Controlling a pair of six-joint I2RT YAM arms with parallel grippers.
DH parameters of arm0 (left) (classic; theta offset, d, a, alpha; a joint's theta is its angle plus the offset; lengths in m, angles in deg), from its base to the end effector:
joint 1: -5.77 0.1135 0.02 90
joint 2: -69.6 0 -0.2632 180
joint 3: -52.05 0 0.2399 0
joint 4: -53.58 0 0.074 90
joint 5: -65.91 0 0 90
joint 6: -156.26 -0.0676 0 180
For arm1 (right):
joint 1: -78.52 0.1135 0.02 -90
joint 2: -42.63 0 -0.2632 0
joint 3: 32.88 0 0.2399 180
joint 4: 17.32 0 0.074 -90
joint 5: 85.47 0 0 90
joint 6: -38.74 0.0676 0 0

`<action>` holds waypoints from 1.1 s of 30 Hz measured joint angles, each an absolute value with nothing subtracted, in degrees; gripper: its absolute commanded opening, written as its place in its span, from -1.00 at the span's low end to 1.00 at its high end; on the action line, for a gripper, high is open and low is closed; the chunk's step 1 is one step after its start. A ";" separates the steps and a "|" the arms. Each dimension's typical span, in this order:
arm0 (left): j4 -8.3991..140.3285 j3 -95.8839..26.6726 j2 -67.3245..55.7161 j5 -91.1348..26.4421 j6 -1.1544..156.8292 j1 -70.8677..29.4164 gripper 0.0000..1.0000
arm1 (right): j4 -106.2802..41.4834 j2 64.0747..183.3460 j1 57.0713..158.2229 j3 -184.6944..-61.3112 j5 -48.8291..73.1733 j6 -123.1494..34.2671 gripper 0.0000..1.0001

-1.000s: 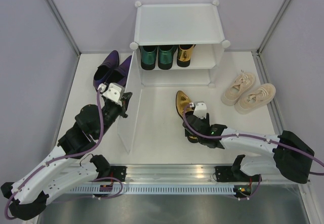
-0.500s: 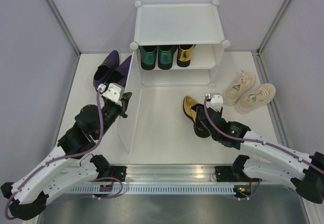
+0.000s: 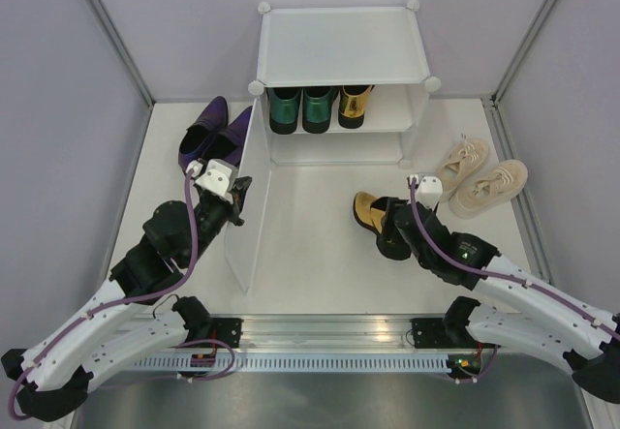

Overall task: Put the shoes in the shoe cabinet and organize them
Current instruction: Pick up the shoe from the center of the board.

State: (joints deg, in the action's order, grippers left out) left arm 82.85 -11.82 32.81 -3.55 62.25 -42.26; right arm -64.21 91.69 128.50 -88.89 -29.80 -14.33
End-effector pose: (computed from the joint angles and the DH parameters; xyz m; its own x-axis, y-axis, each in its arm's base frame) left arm 0.1246 -0.1031 0.3751 0.0068 0.0904 -0.9959 0.4624 0.8827 0.0833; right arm 0.1483 0.1173 0.2580 -0.5429 0.1250 -0.8304 -0.0352 0.9846 0.1713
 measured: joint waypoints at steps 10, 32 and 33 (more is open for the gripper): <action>82.85 -11.76 32.89 -3.42 62.23 -42.32 -0.95 | -62.48 91.80 128.32 -83.09 -21.07 -14.74 -0.12; 82.81 -11.76 32.87 -3.31 62.16 -42.37 -0.95 | -61.32 117.26 128.39 -86.35 -15.81 -13.56 0.96; 82.81 -11.76 32.87 -3.31 62.16 -42.37 -0.95 | -60.95 117.33 128.39 -86.42 -15.87 -13.54 0.94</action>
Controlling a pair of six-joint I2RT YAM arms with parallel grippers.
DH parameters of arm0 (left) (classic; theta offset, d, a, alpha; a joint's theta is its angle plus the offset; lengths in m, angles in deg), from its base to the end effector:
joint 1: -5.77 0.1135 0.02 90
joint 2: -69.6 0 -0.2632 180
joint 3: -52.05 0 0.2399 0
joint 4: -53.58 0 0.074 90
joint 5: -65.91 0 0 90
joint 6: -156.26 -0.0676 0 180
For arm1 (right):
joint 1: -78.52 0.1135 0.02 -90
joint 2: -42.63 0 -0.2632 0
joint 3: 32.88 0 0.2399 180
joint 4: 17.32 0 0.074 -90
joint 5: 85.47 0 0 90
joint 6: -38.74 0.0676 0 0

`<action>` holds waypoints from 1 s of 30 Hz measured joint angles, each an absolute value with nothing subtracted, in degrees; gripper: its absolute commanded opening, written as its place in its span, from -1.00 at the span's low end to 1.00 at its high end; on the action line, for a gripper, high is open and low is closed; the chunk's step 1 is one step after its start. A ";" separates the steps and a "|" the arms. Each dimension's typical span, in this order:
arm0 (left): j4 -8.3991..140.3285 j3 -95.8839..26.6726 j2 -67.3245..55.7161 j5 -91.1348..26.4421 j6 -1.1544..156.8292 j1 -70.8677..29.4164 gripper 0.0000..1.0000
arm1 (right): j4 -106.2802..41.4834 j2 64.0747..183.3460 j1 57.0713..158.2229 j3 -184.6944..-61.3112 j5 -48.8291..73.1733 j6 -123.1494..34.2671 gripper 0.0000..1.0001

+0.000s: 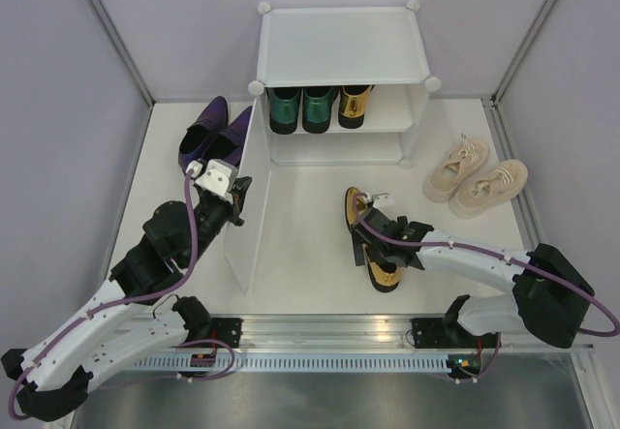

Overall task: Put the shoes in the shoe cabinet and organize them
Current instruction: Pick up the shoe from the center of the board.

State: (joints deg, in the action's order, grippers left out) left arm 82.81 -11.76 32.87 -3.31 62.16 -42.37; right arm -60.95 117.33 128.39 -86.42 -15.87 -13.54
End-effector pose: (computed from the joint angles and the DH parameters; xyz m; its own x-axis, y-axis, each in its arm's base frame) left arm 0.1245 -0.1030 0.3750 0.0079 0.0914 -0.9958 0.4604 0.8837 0.0847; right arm 0.1680 0.1628 0.1565 -0.8412 -0.1081 -0.5299 -0.1344 0.9909 0.0111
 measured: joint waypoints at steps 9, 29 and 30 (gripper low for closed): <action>82.81 -11.76 32.87 -3.33 62.16 -42.37 -0.95 | -61.63 116.45 127.93 -86.44 -18.23 -13.96 -0.91; 82.85 -11.73 32.89 -3.29 62.14 -42.61 -0.95 | -70.46 107.10 116.52 -100.93 -18.60 -18.15 -0.99; 82.85 -11.73 32.92 -3.24 62.14 -42.61 -0.95 | -70.52 107.12 115.38 -101.96 -18.54 -18.63 -0.99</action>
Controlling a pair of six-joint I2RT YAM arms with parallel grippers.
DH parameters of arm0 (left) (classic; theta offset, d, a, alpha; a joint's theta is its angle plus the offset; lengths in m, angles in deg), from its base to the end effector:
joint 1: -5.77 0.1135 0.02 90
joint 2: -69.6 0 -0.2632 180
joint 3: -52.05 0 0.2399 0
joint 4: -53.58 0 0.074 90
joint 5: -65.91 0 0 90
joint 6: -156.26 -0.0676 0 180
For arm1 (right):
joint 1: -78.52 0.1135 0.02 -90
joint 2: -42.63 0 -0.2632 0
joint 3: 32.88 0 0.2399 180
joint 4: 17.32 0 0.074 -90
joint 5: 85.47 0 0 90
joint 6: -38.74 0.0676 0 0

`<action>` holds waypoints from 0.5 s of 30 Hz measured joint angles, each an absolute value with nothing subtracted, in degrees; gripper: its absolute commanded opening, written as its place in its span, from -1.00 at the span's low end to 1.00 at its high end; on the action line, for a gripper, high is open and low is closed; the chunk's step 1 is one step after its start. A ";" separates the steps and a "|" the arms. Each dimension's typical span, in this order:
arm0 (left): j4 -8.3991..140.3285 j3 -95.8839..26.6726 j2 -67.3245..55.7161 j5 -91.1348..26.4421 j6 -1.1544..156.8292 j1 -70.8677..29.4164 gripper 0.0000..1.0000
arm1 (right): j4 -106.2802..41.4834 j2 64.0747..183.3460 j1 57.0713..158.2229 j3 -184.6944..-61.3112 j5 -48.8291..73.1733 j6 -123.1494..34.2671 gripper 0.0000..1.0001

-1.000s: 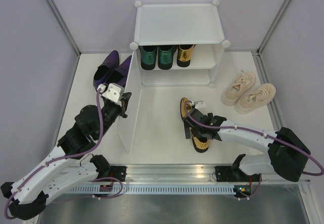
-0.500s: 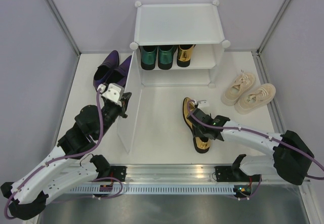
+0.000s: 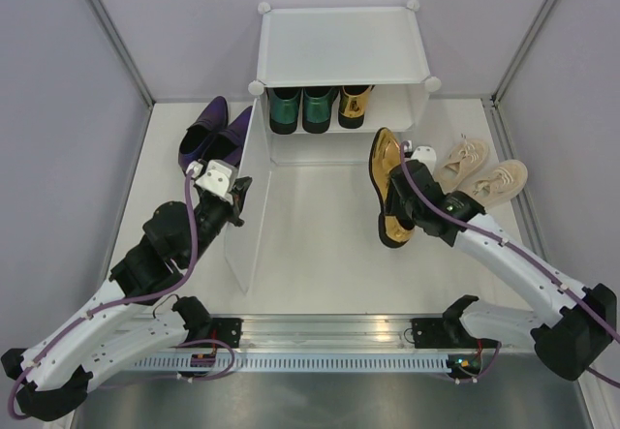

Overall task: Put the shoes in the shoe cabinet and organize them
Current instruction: Pick up the shoe from the center of the board, then place the shoe in the shoe cabinet.

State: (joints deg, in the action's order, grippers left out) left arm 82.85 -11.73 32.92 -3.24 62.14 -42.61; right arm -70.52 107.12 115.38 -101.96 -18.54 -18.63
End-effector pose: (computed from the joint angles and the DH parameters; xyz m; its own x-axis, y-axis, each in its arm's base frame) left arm 0.1240 -0.1033 0.3748 0.0081 0.0919 -0.9957 0.4630 0.8823 0.0852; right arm 0.2046 0.1203 0.2681 -0.6913 0.1017 -0.7153 0.0335 0.9935 0.1089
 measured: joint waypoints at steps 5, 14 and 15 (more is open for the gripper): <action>82.92 -11.54 33.40 -3.16 62.14 -42.65 -0.95 | -71.81 109.24 111.62 -107.95 -17.97 -21.06 -0.99; 82.92 -11.52 33.53 -3.16 62.14 -42.93 -0.95 | -70.68 120.47 103.12 -119.46 -13.40 -24.64 -0.99; 82.92 -11.52 33.53 -3.16 62.14 -42.96 -0.95 | -70.33 121.98 101.96 -120.64 -13.29 -24.93 -0.99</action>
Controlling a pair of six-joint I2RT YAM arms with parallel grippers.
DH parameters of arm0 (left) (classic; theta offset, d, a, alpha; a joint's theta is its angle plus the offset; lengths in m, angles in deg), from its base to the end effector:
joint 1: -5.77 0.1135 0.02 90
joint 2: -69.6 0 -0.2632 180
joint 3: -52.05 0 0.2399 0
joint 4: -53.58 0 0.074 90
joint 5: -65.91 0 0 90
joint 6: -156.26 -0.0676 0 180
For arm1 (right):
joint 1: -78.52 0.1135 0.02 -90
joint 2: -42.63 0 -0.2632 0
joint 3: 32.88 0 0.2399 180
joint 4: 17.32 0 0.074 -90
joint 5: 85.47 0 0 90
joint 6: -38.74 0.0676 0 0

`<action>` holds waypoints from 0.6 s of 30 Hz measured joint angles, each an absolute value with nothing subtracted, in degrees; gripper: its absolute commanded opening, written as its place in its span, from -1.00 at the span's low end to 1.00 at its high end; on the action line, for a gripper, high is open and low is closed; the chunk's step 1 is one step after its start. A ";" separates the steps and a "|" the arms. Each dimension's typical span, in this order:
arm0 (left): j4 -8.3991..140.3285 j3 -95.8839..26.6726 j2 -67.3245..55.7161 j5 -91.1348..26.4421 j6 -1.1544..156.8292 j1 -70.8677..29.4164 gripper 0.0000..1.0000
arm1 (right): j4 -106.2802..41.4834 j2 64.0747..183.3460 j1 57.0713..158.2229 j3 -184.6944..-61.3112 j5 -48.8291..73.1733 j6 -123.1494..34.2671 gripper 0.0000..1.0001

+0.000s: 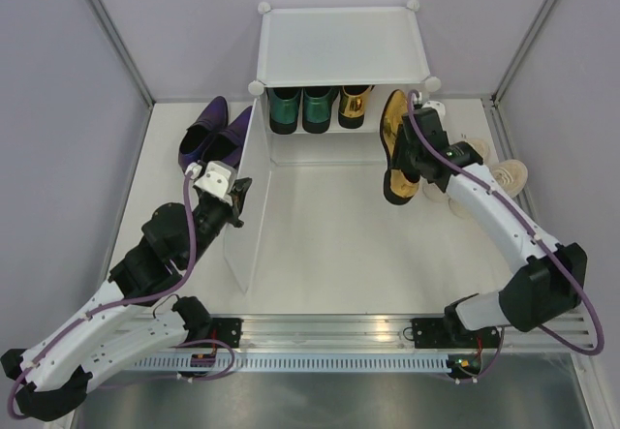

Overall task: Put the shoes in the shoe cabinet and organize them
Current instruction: Place the shoe in the shoe cabinet.

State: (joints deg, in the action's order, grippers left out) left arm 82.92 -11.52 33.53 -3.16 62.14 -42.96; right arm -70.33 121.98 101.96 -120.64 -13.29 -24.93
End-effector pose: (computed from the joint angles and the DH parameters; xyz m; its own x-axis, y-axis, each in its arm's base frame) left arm 0.1218 -0.1022 0.3748 0.0124 0.0876 -0.9961 0.4668 0.8804 0.0832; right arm 0.2901 0.1032 0.3101 -0.6567 0.1755 -0.7335 0.1255 0.9844 0.1232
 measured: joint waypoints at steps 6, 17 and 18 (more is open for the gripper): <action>82.90 -11.49 33.59 -3.16 62.14 -43.00 -0.95 | -68.62 129.08 98.38 -127.20 -12.22 -25.89 -0.99; 82.99 -11.43 33.72 -3.16 62.12 -43.44 -0.95 | -63.05 133.85 98.16 -133.71 -12.70 -25.54 -0.99; 82.99 -11.43 33.75 -3.16 62.12 -43.55 -0.95 | -62.33 134.22 98.16 -133.89 -13.14 -25.50 -0.99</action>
State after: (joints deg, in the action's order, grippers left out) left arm 82.99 -11.43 33.75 -3.16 62.12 -43.55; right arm -62.33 134.22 98.16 -133.89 -13.14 -25.50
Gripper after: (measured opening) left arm 0.025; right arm 0.525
